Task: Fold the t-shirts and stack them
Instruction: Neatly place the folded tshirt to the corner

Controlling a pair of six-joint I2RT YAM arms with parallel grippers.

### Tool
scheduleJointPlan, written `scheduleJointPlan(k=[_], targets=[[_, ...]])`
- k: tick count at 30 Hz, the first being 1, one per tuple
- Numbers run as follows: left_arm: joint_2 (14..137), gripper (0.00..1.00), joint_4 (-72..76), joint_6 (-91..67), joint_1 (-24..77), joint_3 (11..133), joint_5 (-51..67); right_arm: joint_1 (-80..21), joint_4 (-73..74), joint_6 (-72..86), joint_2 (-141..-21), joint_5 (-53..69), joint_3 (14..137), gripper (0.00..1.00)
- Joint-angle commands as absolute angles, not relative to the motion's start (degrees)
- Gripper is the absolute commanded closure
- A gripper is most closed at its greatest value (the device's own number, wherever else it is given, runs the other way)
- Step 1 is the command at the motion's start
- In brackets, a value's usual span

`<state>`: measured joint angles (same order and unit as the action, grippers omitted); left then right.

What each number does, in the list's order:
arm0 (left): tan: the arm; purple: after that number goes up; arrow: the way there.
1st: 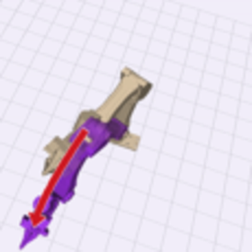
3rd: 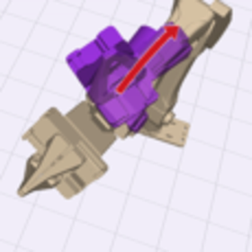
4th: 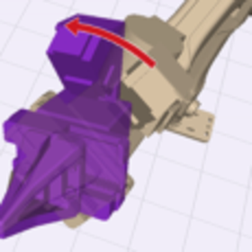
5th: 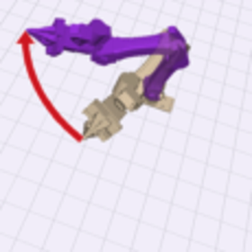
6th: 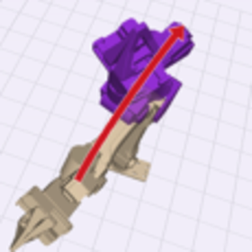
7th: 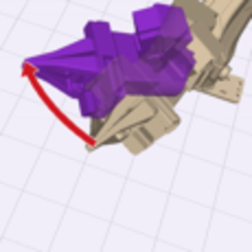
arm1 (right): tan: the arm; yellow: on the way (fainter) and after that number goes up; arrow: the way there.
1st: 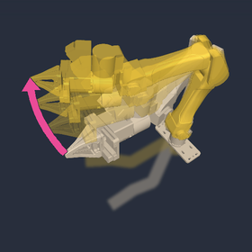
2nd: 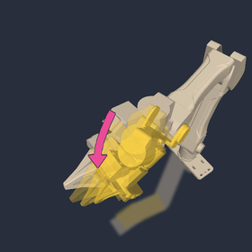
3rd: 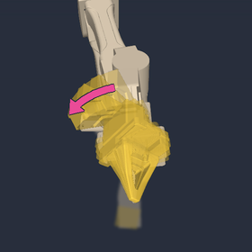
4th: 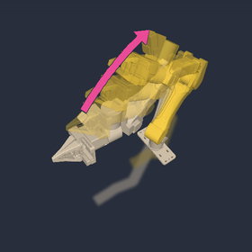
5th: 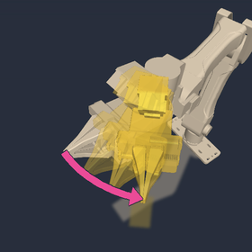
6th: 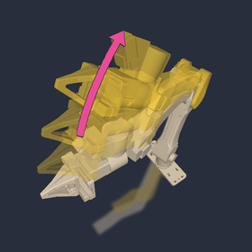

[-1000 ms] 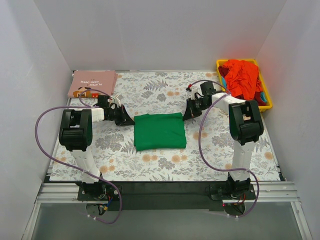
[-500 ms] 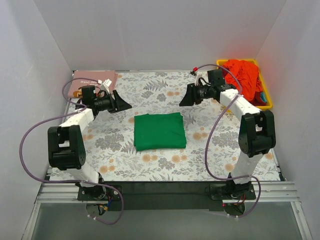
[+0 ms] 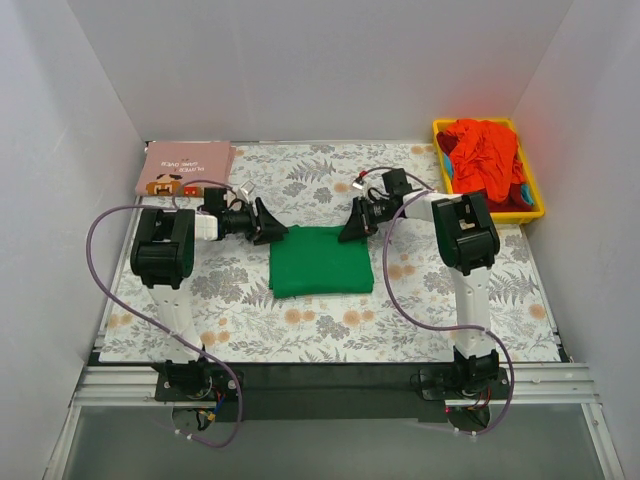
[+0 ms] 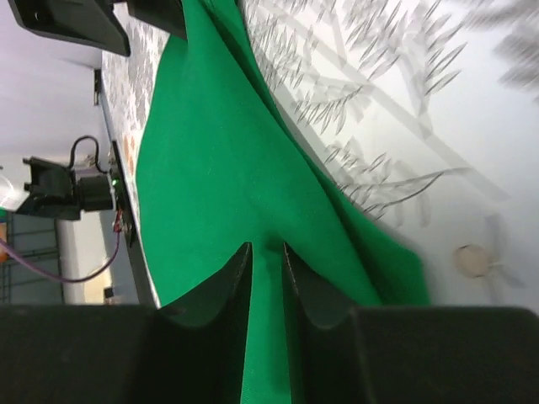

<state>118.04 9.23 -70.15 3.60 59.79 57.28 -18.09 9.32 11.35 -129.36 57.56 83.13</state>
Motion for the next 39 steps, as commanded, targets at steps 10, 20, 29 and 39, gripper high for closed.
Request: scheduleJointPlan(k=[10, 20, 29, 39], targets=[[102.1, 0.49, 3.4, -66.1, 4.1, 61.5, 61.3, -17.7, 5.0, 15.3, -108.6, 61.0, 77.4, 0.57], [94.6, 0.49, 15.3, -75.5, 17.3, 38.7, 59.5, -28.3, 0.9, 16.0, -109.2, 63.1, 61.5, 0.6], [110.6, 0.5, 7.8, -65.0, 12.0, 39.1, 61.4, -21.0, 1.0, 11.3, -120.7, 59.9, 56.8, 0.65], [94.6, 0.46, -11.1, -50.2, 0.3, 39.5, 74.1, -19.1, 6.3, 8.9, -106.4, 65.0, 55.8, 0.65]])
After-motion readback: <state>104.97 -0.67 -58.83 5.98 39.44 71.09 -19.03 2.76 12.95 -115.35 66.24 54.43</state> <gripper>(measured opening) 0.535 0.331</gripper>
